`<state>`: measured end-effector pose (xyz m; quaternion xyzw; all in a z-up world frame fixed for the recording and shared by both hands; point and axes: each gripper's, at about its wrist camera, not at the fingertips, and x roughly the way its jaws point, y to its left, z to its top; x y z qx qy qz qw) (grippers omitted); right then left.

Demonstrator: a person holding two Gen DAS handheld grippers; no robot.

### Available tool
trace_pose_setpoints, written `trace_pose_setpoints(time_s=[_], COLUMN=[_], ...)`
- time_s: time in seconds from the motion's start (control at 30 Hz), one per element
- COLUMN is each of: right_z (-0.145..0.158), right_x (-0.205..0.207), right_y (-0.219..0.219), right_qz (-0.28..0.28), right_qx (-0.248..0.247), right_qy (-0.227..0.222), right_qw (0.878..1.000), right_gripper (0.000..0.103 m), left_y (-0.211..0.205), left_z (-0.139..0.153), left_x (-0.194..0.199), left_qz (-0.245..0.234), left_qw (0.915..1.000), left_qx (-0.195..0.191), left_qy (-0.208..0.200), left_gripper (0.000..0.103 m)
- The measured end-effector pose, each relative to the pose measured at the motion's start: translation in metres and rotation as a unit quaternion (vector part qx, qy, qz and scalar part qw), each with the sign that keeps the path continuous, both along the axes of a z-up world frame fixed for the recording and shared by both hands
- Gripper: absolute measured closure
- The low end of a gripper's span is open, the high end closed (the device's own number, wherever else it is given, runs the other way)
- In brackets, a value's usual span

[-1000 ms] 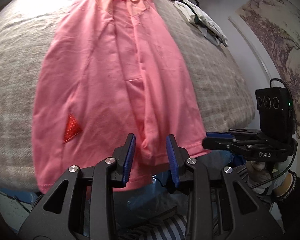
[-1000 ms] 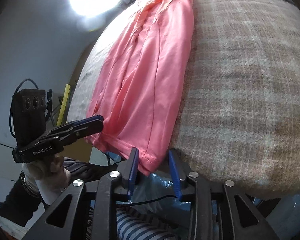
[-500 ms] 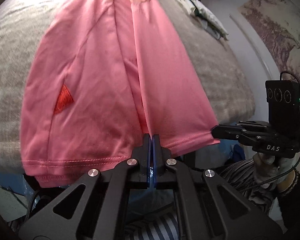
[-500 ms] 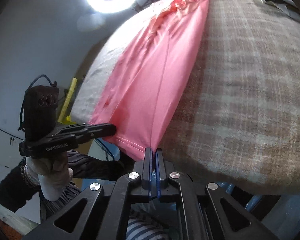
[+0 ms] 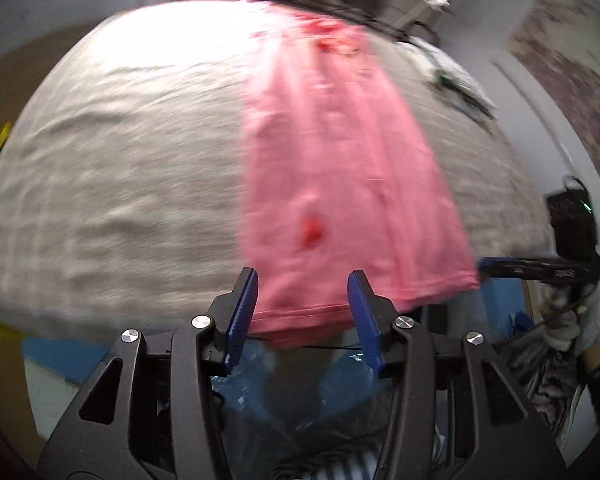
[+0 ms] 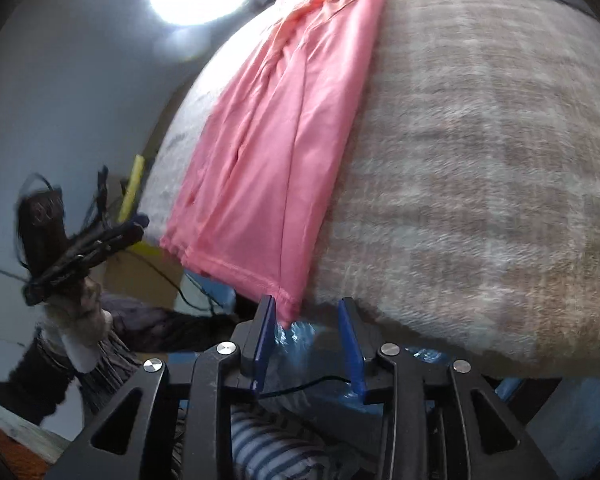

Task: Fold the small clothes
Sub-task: 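Grasp the shirt hem with the left tool while the right tool grasps it too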

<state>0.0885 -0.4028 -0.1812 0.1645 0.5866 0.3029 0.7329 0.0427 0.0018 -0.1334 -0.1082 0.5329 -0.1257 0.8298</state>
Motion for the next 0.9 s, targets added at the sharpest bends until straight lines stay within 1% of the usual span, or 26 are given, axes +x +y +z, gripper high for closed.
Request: trace_pose_setpoints(time_s=[0.07,0.17,0.27,0.33,0.43,0.47,0.5,0.57,0.6,0.63,0.7,0.73,0.77,0.9], right_z=[-0.001,-0.002,-0.006,-0.004,-0.004,-0.006,-0.007,-0.011,-0.013,-0.015,-0.019,-0.022,-0.021,-0.006], right_x=[0.003,0.008,0.009,0.009,0.009,0.008,0.008,0.005,0.005,0.004,0.003,0.003,0.003,0.003], right_y=[-0.005,-0.006,0.005,0.009,0.006,0.006,0.007,0.016,0.020,0.026,0.034,0.039,0.039,0.036], right_qz=[-0.009,-0.006,0.015,0.022,0.022,0.023,0.026,0.035,0.039,0.042,0.047,0.046,0.045,0.039], right_qx=[0.012,0.017,0.016,0.013,0.026,0.030,0.032,0.025,0.022,0.020,0.005,-0.001,0.000,0.029], right_qy=[0.009,0.018,0.024,0.021,0.033,0.038,0.041,0.041,0.044,0.047,0.048,0.045,0.044,0.022], right_qw=[1.000,1.000,0.999,0.999,0.999,0.999,0.998,0.998,0.998,0.998,0.998,0.998,0.998,0.999], right_gripper=[0.068,0.068,0.068,0.068,0.071,0.073,0.074,0.077,0.080,0.085,0.097,0.099,0.100,0.101], left_y=[0.015,0.026,0.020,0.015,0.012,0.010,0.009,0.004,0.002,0.001,-0.001,-0.002,-0.001,0.007], left_z=[-0.012,-0.031,-0.041,-0.040,-0.039,-0.040,-0.040,-0.040,-0.041,-0.043,-0.043,-0.041,-0.039,-0.024], left_x=[0.005,0.010,0.011,0.008,0.007,0.006,0.007,0.007,0.008,0.010,0.010,0.010,0.009,0.010], left_qz=[0.022,0.041,0.025,0.015,0.012,0.008,0.005,-0.001,-0.007,-0.010,-0.007,-0.007,-0.004,0.013], left_qw=[0.9994,0.9967,0.9953,0.9961,0.9949,0.9944,0.9945,0.9954,0.9949,0.9942,0.9944,0.9945,0.9938,0.9916], left_qx=[-0.004,-0.025,-0.035,-0.028,-0.044,-0.050,-0.048,-0.036,-0.042,-0.048,-0.052,-0.058,-0.073,-0.110], left_qy=[0.027,0.065,0.087,0.082,0.090,0.093,0.093,0.088,0.091,0.095,0.092,0.087,0.084,0.066], left_gripper=[0.055,0.055,0.055,0.055,0.057,0.064,0.070,0.087,0.095,0.100,0.101,0.101,0.101,0.101])
